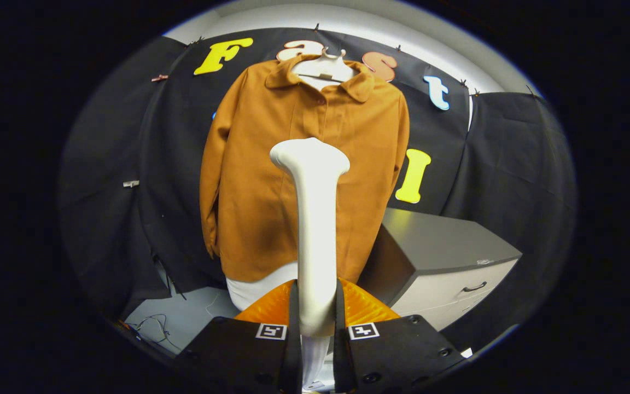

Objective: Iron the clothes twice with a garment steamer, once on the left side and once on the right side.

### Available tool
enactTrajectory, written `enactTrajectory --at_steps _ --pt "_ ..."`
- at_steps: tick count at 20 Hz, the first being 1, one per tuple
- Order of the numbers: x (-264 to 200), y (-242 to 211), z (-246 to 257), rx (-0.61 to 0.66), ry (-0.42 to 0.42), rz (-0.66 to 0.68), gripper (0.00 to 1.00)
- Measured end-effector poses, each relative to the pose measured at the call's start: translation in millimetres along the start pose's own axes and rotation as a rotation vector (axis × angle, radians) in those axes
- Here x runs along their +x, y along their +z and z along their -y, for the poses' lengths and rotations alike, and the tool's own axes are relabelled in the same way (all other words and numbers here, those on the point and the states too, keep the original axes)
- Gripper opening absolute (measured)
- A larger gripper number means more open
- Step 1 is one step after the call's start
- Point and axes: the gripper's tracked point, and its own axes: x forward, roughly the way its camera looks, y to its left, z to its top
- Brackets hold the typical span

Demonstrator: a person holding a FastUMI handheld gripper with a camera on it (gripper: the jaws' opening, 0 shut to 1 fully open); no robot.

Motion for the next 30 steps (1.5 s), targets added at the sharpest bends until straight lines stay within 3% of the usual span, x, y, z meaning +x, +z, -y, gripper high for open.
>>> enactTrajectory --at_steps 10,22,30 --pt "-47.2 107.8 74.8 0.075 -0.036 0.191 0.26" --pt "-68.1 152.5 159.6 0.139 -0.091 0.268 0.26" --pt "-65.3 156.3 197.2 0.162 -0.144 0.273 0.26"
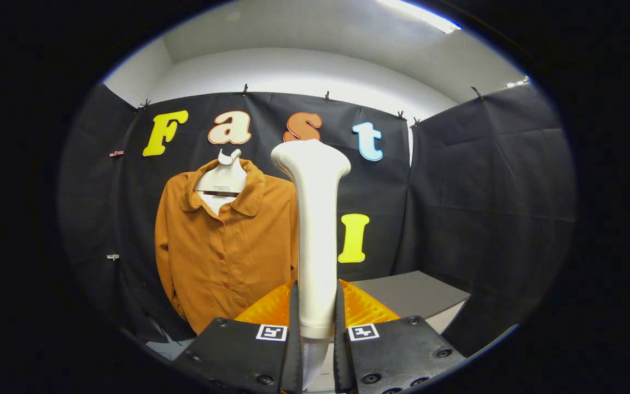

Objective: Iron the clothes twice with a garment steamer, once on the left side and once on the right side.

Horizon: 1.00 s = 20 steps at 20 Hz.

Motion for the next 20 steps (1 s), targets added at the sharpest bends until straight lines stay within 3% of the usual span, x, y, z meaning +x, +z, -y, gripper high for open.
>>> enactTrajectory --at_steps 20 --pt "0.1 17.2 7.1 0.024 -0.015 0.029 0.26"
